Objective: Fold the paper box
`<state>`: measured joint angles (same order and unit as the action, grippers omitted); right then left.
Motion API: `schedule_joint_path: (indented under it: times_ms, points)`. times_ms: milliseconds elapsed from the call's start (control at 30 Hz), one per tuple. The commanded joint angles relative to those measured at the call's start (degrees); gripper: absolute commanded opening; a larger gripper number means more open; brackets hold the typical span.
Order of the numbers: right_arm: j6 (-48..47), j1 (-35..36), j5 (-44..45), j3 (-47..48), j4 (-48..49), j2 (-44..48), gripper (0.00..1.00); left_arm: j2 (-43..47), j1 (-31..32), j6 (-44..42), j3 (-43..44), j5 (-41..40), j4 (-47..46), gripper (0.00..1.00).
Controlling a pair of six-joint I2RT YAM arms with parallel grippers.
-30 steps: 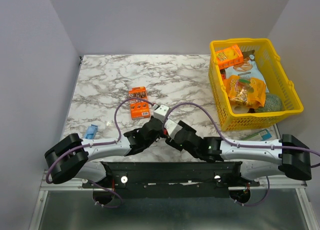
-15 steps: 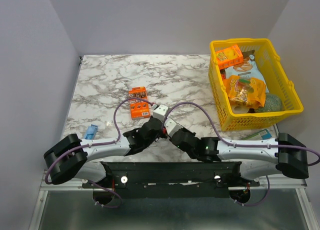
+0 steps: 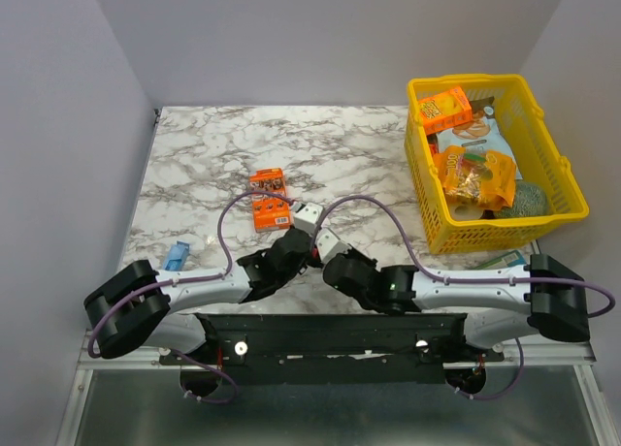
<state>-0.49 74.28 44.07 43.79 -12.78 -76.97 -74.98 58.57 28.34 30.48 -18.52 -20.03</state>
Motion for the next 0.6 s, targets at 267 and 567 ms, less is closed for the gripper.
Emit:
schedule_joint_path:
  times_ms: [267,567]
  points:
    - [17.96,-3.96,-12.25,3.75,-14.10,7.18,0.74,-2.36,1.90,-3.91,-5.79,4.20,5.35,0.00]
    - [46.43,-9.24,-14.97,3.58,-25.98,19.13,0.86,-0.61,1.90,1.45,-5.87,-2.82,9.83,0.00]
